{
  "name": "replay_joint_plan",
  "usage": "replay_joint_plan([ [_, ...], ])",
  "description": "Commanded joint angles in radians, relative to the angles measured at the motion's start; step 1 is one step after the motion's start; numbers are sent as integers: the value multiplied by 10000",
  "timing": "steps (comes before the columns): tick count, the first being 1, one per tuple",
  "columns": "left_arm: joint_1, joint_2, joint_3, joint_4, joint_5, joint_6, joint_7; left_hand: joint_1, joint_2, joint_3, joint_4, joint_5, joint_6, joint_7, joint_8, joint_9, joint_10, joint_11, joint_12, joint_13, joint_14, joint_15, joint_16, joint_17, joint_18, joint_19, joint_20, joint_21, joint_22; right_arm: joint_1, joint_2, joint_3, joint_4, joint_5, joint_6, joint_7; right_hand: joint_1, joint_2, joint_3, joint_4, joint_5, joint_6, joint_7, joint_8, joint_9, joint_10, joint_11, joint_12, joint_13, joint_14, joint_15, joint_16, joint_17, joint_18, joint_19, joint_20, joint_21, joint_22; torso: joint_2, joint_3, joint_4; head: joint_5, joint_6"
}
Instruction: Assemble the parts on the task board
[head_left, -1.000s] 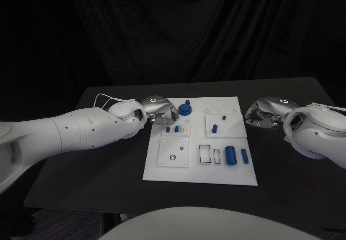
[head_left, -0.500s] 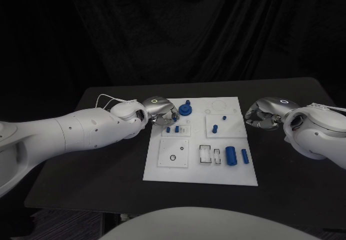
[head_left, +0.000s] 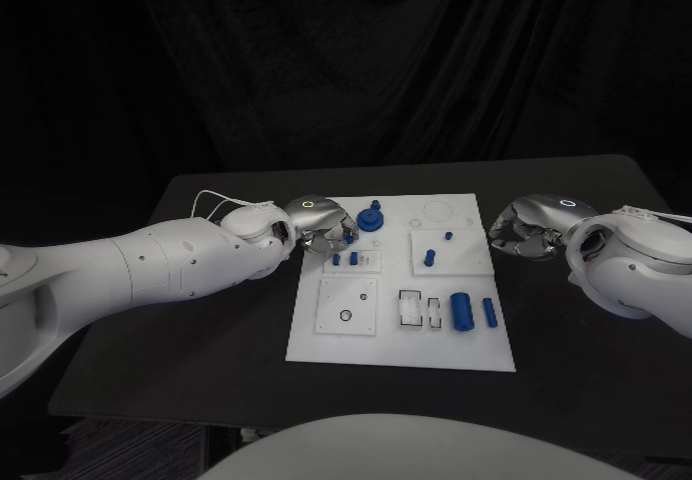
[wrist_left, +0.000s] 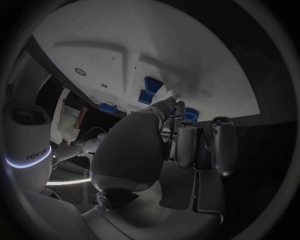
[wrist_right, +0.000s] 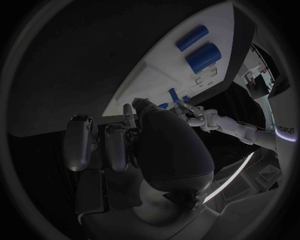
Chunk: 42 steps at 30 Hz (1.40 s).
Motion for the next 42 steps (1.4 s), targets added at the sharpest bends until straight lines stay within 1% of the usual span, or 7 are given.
replay_joint_plan([
  [1,-35,11,-2,8,7,258,-15,-84,-72,23,-51,-86,-257,-97,-63,-66,-114,23,-87,-16,-117,13,-42,-38,-90,-91,1,-87,1940,-23,-4,6,9,-28,92,-73,27,104,73,1,55,75,26,-30,-14,672,57,-52,2281,776,88,-56,1756,136,6,72,-58,1806,0,0,-2,7,2],
  [17,-76,-102,-2,22,7,31,-245,-333,-244,-54,53,-471,-2090,-924,-67,-686,-749,213,-458,-94,-270,164,-122,-230,-51,-219,130,-291,1891,-23,-24,6,14,-28,111,-79,38,106,83,-15,53,101,20,-18,-10,667,49,-54,2277,778,86,-48,1762,137,5,72,-64,1805,-4,2,0,11,2],
  [27,-98,-536,-2,110,7,-1520,-466,-433,-385,-222,153,-596,-5082,-1793,-237,-2347,-1376,346,-834,-383,-186,253,-71,-191,-51,-175,203,-305,1890,-20,-171,7,127,-28,-9,-51,54,69,79,-43,49,111,16,-15,-8,612,45,-88,2225,764,83,-99,1720,148,-13,72,-115,1791,0,-2,5,142,2],
  [31,-105,-952,-3,227,85,-2266,-726,-556,-366,-488,296,-788,-5451,-1863,-246,-2682,-1986,438,-914,-484,-511,336,-352,-705,50,-461,270,-733,1746,5,-315,11,252,-28,-147,-28,77,-5,89,-86,48,126,24,-16,-10,276,59,-307,1910,724,92,-224,1617,187,-85,76,-305,1735,5,-4,4,194,2],
  [36,-111,-1567,-5,461,2122,-2985,453,-375,-64,-972,422,-461,-4873,-1578,-170,-2851,-3593,288,-43,-219,-5161,437,-4229,-5638,1028,-4654,423,-6497,-173,247,-424,13,414,-28,-253,60,184,-239,254,-179,52,224,44,5,5,-1828,106,-2093,-226,385,128,-1348,684,375,-440,102,-1292,1429,0,-18,20,163,2],
  [39,-116,-1965,-6,877,3581,-3034,1300,-296,93,-921,554,489,-3822,-460,-27,-2693,-4575,420,411,-200,-8233,1098,-6974,-6825,826,-7049,675,-8589,-722,496,-398,14,465,-28,-257,141,436,-481,520,-362,931,515,35,221,148,-3554,128,-3763,-1907,145,131,-2076,72,504,-699,104,-2008,1194,1,-23,5,153,2],
  [42,-120,-2463,-7,1537,5295,-2401,2269,-466,299,-1284,790,711,-3884,171,-114,-2887,-5294,301,1036,-293,-9558,1063,-8402,-7837,674,-9008,484,-10159,-1285,767,-327,14,512,-28,-293,261,562,-738,741,-516,1860,779,17,501,325,-5194,153,-5312,-3373,-58,145,-2559,-325,595,-917,106,-2559,1019,2,-41,1,157,2],
])
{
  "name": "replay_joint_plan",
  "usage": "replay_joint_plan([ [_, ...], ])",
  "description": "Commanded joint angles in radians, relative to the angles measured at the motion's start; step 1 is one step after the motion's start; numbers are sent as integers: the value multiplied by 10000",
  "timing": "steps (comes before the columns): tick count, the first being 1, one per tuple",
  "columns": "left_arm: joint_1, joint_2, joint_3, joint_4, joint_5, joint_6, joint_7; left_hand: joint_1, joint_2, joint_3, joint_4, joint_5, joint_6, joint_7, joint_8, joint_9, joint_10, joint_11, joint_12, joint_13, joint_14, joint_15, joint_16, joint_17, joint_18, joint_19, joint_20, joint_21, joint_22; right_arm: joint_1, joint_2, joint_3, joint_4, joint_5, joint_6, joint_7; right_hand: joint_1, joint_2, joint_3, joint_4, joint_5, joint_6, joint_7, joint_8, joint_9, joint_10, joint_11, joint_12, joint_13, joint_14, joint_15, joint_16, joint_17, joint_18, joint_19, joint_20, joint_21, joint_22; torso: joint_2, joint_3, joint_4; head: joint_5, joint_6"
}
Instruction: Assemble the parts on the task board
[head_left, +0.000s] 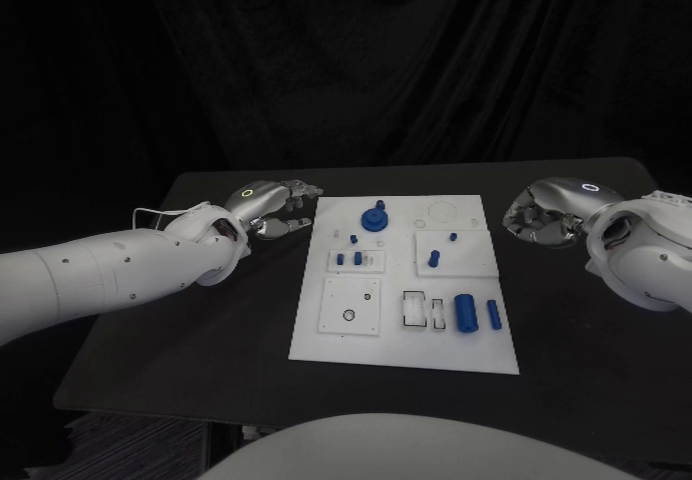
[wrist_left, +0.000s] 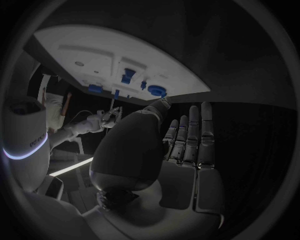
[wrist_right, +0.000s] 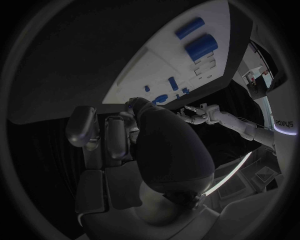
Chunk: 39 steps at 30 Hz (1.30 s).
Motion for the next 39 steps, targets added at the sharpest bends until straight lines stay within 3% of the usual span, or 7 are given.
replay_joint_plan([
  [1,-23,-323,5,578,3473,281,2098,-98,246,-388,242,177,-2,138,-24,-159,-693,-117,499,-185,-1145,-96,-1215,-899,-299,-1534,-235,-1542,-795,194,64,6,71,-34,-242,232,47,-318,279,-154,750,76,12,264,199,-2113,25,-2067,-1943,-121,86,-391,-312,219,-201,11,-458,977,3,-28,1,-20,2],
  [6,-37,-841,4,1295,6463,2516,3785,-389,412,-1023,949,619,449,-323,56,-180,-1946,-542,324,-988,-4117,-706,-4758,-3341,-242,-3883,-742,-3702,-2208,359,336,7,-22,-34,-221,538,-161,-491,498,-267,733,-427,74,422,425,-3014,118,-2961,-2571,-438,181,-868,-742,326,-531,70,-1185,790,2,-34,84,-160,2],
  [11,-240,-1101,4,1708,8744,4319,4702,-503,665,-2564,1763,1139,393,-400,45,-379,-2937,-716,-1366,-3159,-4712,-759,-6185,-4612,-264,-4604,-826,-3802,-5433,203,621,7,-251,-34,-51,681,-278,-545,599,-479,958,-1081,154,555,616,-3996,439,-3471,-3006,-1634,428,-2307,-1944,565,-1576,256,-2919,403,22,-81,168,-204,2],
  [16,-570,-1209,5,2049,10455,5773,5085,-1034,1165,-3928,1786,324,-655,-403,-114,-729,-3403,-821,-2306,-3998,-5117,-518,-6431,-5095,-340,-5013,-629,-3890,-7351,-191,931,7,-606,-34,-13,875,-409,-579,771,-682,1477,-1573,140,628,696,-4676,735,-3886,-3438,-2038,665,-2271,-2154,600,-1941,461,-3073,604,34,-204,328,-419,2],
  [23,-973,-1066,6,2131,11269,6623,5265,-1166,1637,-4662,1777,-115,-2036,-762,-229,-1156,-3736,-1248,-3160,-4188,-5321,-351,-6497,-5263,-349,-5393,-513,-3965,-8700,-627,1170,8,-974,-34,-87,1115,-719,-555,877,-736,708,-2260,230,437,448,-5166,1069,-4941,-4636,-2069,974,-1802,-2304,602,-1900,809,-2823,640,6,-399,645,-873,2],
  [33,-1212,-1009,7,2130,11434,6890,5389,-790,1759,-4838,1722,203,-2415,-1180,-263,-1332,-3729,-1194,-3295,-4195,-5321,-419,-6497,-5263,-317,-5538,-534,-3988,-9209,-852,1358,7,-1187,-35,-463,1370,-840,-507,713,-691,-15,-2381,228,288,178,-4940,1100,-5147,-5241,-1802,1021,-1253,-2194,545,-1568,902,-2373,732,-41,-604,756,-1077,2],
  [39,-1250,-1008,7,2151,11448,6950,5394,-550,1764,-4877,1664,531,-2452,-1338,-267,-1355,-3703,-1094,-3313,-4193,-5321,-423,-6497,-5263,-302,-5551,-523,-3986,-9331,-940,1494,7,-1476,-35,-483,1427,-804,-458,711,-702,-107,-2322,222,289,101,-4787,1090,-5156,-5435,-1810,1014,-1192,-2276,546,-1529,899,-2366,730,-59,-649,750,-1134,2],
])
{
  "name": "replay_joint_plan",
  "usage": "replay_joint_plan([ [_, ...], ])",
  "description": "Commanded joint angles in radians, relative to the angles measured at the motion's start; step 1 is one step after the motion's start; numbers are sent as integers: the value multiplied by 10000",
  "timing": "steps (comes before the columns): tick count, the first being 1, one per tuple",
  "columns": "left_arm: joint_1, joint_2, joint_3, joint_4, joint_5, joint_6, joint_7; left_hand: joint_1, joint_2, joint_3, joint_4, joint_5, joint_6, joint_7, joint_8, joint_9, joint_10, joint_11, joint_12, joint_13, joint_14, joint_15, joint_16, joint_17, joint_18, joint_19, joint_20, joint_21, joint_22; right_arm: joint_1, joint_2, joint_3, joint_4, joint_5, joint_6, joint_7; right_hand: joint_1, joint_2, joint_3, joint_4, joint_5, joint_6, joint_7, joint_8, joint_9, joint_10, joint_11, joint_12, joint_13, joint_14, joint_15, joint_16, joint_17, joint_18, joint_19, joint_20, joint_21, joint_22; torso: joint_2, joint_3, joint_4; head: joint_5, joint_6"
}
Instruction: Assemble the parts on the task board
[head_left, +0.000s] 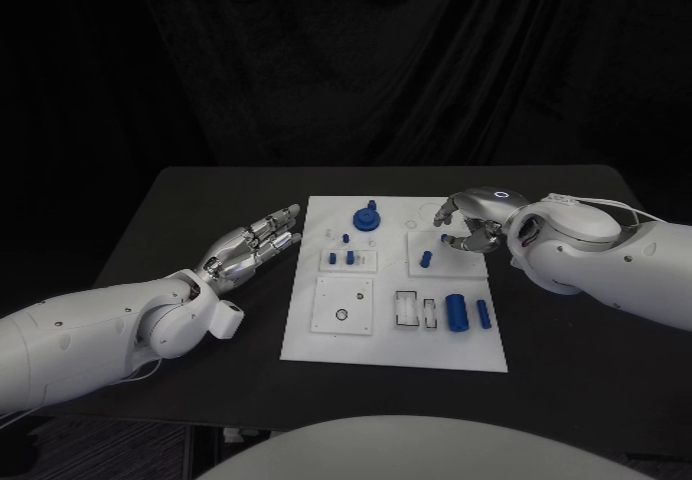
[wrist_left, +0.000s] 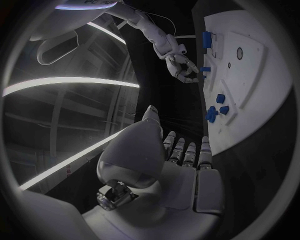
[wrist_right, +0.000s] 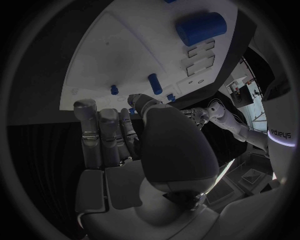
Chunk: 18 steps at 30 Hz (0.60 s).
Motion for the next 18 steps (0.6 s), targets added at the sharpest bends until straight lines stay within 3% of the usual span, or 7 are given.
replay_joint_plan([
  [1,-13,14,15,47,279,343,1568,187,21,-44,-46,159,-37,-82,-36,-15,25,94,-60,-4,1,-22,-37,-9,-79,-74,6,-50,-49,-79,78,7,-185,-37,-234,195,-34,67,-10,-32,39,53,3,-46,-32,93,2,-27,-72,75,-29,78,-23,86,80,0,50,733,-13,-59,12,-24,-1],
  [5,-32,16,15,58,281,402,1546,316,26,-53,-92,335,-74,-157,-40,-20,35,180,-73,-4,1,23,-37,-9,-75,-65,57,-43,-84,-188,214,7,-472,-37,-172,227,52,71,77,-104,422,282,-67,39,-86,234,-1,-96,-337,54,-43,142,-120,79,117,-21,86,751,-37,-79,8,-67,-1],
  [8,-44,24,15,56,282,459,1522,399,45,-53,-127,462,-88,-162,-40,-21,41,214,-81,-3,1,77,-37,-9,-63,-40,128,-31,-71,-271,312,7,-695,-37,-127,242,83,80,116,-153,552,493,-124,128,-98,285,7,-136,-501,13,-43,166,-206,82,101,-23,66,754,-43,-75,5,-65,-1],
  [18,-74,34,15,46,283,596,1431,586,62,-61,-262,796,-100,-155,-37,-20,62,305,-84,1,1,212,-37,-9,-9,18,320,-13,-81,-447,497,7,-1173,-37,78,250,-41,110,27,-175,383,963,-176,393,-11,562,-23,-64,-771,-21,-55,270,-351,84,94,-31,72,753,-38,-60,-9,-47,-1],
])
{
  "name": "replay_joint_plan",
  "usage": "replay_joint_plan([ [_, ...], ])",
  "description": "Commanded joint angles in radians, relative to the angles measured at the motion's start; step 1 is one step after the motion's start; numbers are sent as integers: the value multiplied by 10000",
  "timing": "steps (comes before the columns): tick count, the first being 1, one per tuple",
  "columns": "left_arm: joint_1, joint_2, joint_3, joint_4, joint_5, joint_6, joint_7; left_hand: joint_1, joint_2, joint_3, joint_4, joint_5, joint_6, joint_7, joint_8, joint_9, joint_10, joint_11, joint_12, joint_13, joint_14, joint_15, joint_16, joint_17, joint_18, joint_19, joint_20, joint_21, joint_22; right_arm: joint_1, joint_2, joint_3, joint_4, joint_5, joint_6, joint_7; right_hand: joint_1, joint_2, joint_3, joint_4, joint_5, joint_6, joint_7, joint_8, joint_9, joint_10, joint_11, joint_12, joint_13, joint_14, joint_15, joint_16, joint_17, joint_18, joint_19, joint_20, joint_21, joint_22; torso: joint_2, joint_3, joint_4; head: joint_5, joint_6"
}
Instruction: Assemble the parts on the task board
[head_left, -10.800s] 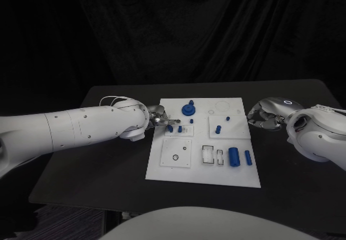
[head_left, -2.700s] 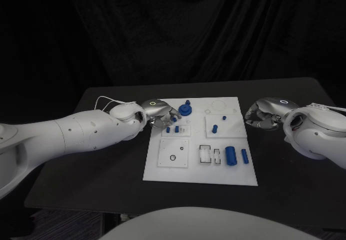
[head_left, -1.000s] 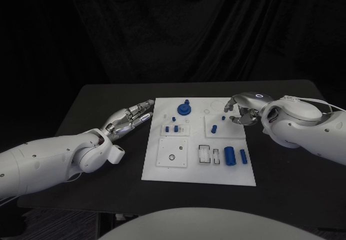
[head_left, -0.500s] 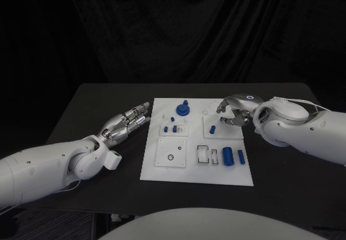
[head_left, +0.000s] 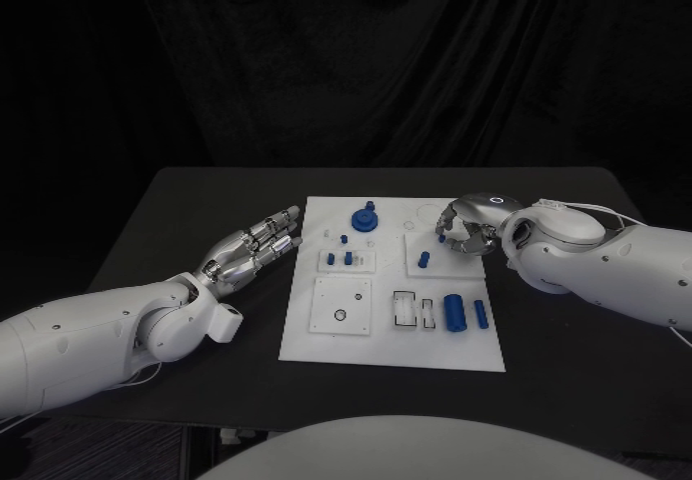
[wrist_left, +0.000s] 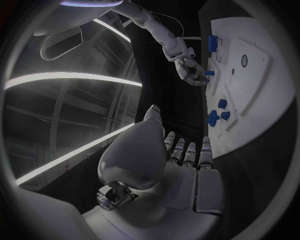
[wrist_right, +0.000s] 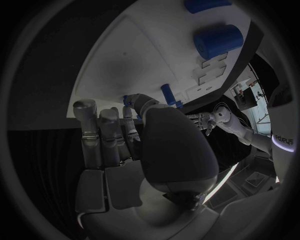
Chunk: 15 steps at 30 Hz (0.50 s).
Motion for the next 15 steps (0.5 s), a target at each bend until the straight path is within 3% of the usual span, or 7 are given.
replay_joint_plan([
  [1,-15,24,10,15,114,247,1394,140,-12,6,-104,125,11,-44,-36,-9,-2,110,-43,1,-4,86,-37,-13,0,5,112,-12,-14,-66,20,7,-103,-37,100,58,-126,65,-112,0,-210,89,-7,80,22,86,-8,51,-76,-45,-19,109,-21,83,35,-31,8,752,3,8,-5,2,-1],
  [5,-25,37,10,-8,114,278,1367,180,-2,9,-143,191,23,-30,-33,-6,9,140,-33,3,-4,111,-37,-13,15,17,150,-9,-18,-111,55,7,-179,-37,132,82,-140,110,-129,3,-337,94,-26,91,30,155,-20,101,-112,-28,-26,146,-40,77,63,-33,41,756,3,5,22,-25,-1],
  [15,-42,80,10,-45,113,275,1304,318,45,42,-307,428,41,9,-29,-3,37,218,-14,9,17,190,-28,-5,67,76,277,8,-6,-195,150,7,-259,-37,50,224,-166,176,-161,2,-552,90,-49,123,58,514,-109,316,-192,78,-93,301,-37,53,199,-83,200,790,-5,-12,-5,-10,-1],
])
